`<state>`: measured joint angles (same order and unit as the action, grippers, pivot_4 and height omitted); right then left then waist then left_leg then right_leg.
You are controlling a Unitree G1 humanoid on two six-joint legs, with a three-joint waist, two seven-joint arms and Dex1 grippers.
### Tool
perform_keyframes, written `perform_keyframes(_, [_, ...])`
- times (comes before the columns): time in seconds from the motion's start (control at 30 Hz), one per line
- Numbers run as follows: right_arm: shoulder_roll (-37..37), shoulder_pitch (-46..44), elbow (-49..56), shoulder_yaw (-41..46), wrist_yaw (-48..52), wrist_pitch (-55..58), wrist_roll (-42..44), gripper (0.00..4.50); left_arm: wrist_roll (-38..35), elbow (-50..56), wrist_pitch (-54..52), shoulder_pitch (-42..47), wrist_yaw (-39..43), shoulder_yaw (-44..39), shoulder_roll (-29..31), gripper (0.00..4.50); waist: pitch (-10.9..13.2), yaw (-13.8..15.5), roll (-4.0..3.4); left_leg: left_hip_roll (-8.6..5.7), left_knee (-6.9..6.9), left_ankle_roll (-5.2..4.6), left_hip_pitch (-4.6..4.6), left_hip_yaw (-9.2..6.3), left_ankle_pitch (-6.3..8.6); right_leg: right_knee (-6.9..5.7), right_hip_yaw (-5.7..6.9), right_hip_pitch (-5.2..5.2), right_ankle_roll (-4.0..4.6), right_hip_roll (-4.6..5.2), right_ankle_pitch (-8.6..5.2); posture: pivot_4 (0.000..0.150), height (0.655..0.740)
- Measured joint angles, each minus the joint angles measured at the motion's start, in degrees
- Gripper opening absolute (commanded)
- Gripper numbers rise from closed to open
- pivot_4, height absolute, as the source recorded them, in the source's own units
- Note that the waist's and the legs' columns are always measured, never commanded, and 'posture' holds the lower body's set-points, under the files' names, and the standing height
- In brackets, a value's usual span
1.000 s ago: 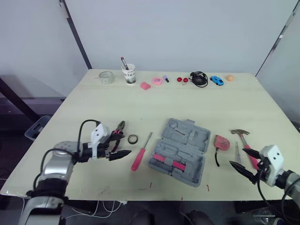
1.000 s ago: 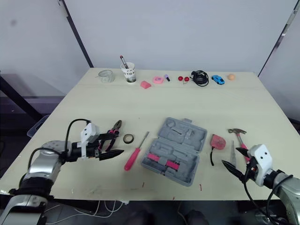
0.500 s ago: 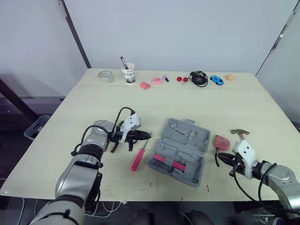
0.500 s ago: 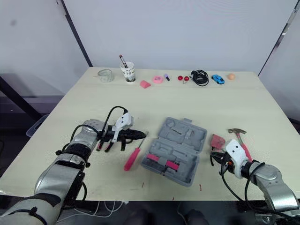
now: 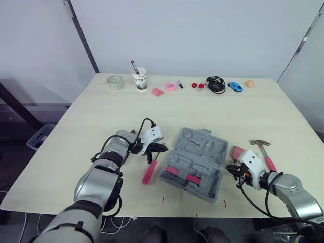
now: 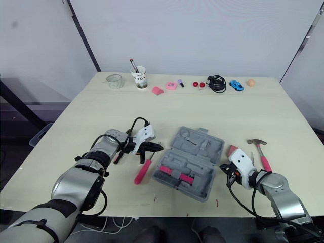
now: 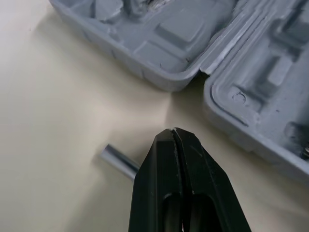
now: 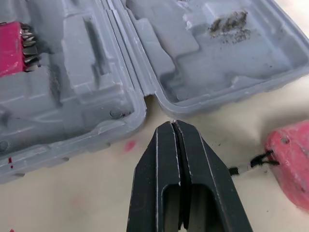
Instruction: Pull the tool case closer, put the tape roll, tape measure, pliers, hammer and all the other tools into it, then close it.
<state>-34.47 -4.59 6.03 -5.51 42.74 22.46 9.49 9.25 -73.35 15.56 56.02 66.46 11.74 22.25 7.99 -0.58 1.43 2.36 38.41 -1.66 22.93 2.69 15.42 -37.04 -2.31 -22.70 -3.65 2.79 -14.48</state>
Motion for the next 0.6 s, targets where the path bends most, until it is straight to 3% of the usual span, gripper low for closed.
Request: perform_keyframes(0.6, [2.7, -3.4, -4.7, -3.4, -0.2, 0.5, -3.4, 0.00, 3.5, -1.3, 0.0, 0.4, -3.1, 0.0, -1.4, 0.03, 0.0, 0.0, 0.00, 0.00, 0.01, 0.00, -0.01, -0.01, 0.00, -0.03, 0.01, 0.00, 0.00, 0.00, 0.00, 0.150, 0.7400])
